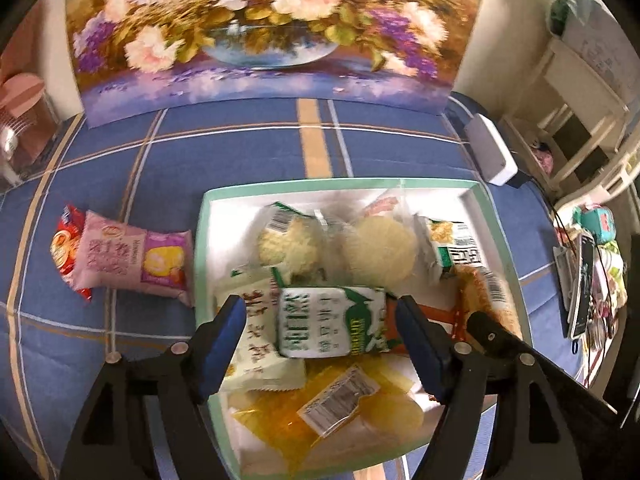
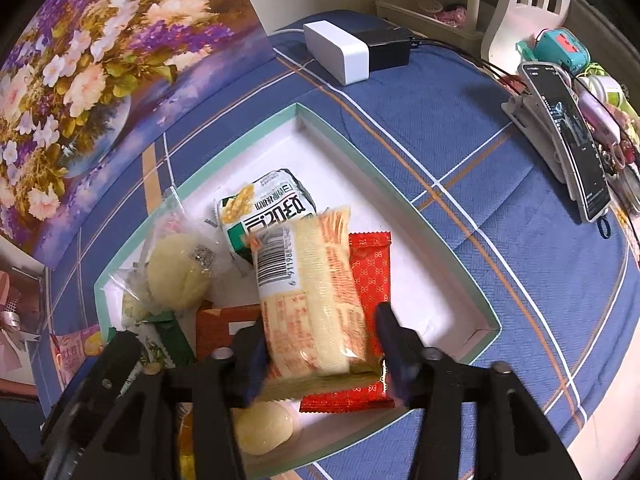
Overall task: Organize snacks
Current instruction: 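Open both tools to release the biscuit box and bread pack into the tray, then withdraw both tools toward the remaining red chip bag and pink Swiss roll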
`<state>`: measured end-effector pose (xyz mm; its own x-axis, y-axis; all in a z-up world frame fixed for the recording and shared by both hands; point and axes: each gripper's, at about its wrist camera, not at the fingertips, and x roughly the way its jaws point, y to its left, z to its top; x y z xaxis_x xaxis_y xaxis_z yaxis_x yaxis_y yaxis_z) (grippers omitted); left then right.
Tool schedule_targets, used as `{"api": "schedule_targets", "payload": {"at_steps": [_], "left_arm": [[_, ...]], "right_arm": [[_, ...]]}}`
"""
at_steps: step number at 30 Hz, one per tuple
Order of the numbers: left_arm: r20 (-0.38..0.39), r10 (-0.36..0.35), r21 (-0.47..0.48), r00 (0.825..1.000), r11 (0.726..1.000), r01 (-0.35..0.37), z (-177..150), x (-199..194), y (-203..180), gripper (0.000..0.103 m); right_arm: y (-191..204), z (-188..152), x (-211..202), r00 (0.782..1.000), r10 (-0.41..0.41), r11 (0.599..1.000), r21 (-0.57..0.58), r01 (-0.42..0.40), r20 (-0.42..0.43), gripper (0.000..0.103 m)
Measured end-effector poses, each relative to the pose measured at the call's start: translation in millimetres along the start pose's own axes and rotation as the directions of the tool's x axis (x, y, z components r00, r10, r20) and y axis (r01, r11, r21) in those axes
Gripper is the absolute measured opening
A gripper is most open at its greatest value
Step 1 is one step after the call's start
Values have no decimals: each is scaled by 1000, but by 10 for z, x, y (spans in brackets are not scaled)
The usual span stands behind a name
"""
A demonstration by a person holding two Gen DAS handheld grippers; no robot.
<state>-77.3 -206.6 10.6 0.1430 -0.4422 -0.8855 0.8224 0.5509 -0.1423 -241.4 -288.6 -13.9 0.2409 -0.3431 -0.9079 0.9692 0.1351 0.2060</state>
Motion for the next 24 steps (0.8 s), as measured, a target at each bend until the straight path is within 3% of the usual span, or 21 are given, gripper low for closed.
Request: {"api": "schedule_targets", "payload": {"at_steps": [3, 12, 24], "left_arm": [[-10, 17, -25, 1000, 1000, -17, 14, -26, 77, 86], [-46, 54, -136, 997, 989, -60, 30, -90, 392, 87], [-79, 150, -332, 985, 928, -168, -54, -147, 1169, 92]], "right_arm": [[15, 6, -44, 1000, 0, 1000, -1, 0, 2, 68], [181, -32, -169, 1000, 10, 998, -55, -9, 14, 69], [827, -241, -333, 998, 57, 966, -255, -45, 40, 77]]}}
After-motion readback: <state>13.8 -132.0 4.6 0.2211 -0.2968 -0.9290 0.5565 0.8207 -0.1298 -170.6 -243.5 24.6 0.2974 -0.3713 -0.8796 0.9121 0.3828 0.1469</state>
